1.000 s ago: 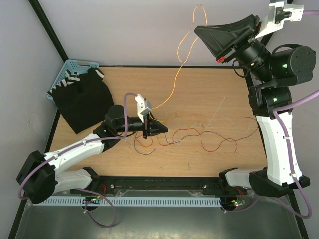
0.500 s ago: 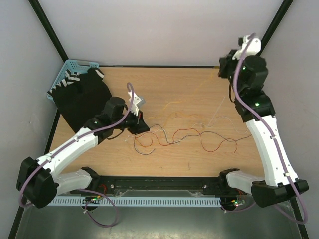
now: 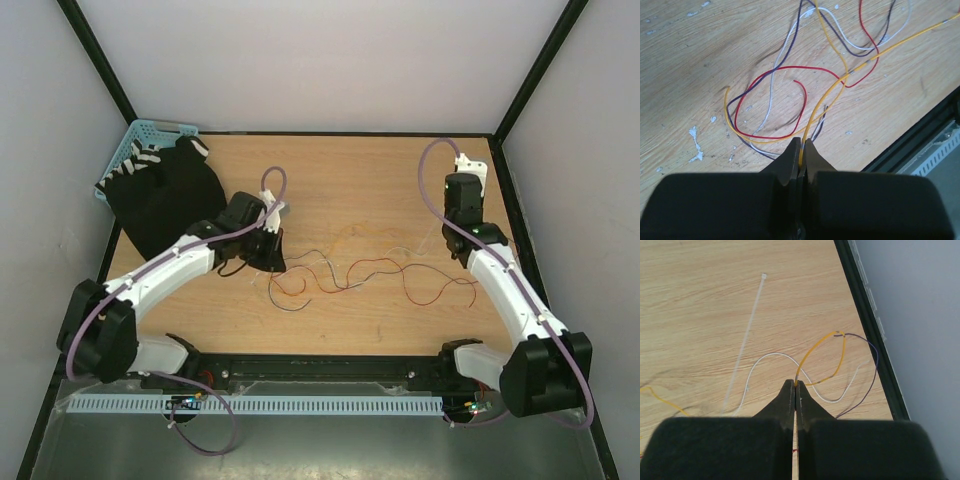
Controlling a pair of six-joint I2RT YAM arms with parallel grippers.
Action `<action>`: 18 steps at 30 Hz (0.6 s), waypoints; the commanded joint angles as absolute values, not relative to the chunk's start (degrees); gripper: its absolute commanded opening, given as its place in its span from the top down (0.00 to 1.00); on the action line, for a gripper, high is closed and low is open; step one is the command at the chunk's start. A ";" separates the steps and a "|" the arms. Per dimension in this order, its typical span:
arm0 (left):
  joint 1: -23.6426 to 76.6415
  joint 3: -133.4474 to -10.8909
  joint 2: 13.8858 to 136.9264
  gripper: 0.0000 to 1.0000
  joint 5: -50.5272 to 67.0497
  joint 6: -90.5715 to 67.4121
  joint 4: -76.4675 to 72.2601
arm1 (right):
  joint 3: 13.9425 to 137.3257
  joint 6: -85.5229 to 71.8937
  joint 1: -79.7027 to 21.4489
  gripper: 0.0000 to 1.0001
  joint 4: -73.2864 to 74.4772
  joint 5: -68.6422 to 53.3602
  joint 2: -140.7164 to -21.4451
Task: Zip-tie the wires
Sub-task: Straighten the cable at the center of the board.
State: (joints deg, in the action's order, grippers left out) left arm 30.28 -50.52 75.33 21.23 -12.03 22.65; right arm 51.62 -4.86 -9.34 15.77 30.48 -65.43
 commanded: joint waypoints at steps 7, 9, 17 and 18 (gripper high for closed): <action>30.27 -54.05 82.30 1.00 18.30 -12.56 23.54 | 48.69 -6.38 -8.62 0.93 8.80 29.78 -73.34; 30.55 -54.71 83.75 1.00 18.85 -12.24 23.55 | 47.85 -6.93 -8.61 0.91 8.38 28.64 -75.56; 32.33 -56.54 89.18 1.00 18.60 -12.15 23.37 | 47.39 -6.70 -8.35 0.79 8.39 27.04 -81.04; 32.28 -56.66 89.72 1.00 18.32 -12.21 23.37 | 47.56 -6.50 -8.28 0.75 8.48 26.91 -81.30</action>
State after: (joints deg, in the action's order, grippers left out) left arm 31.86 -54.81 87.94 19.03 -12.19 23.03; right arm 47.27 -6.22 -8.73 9.91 27.75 -80.68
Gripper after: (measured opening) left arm 0.001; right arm 0.205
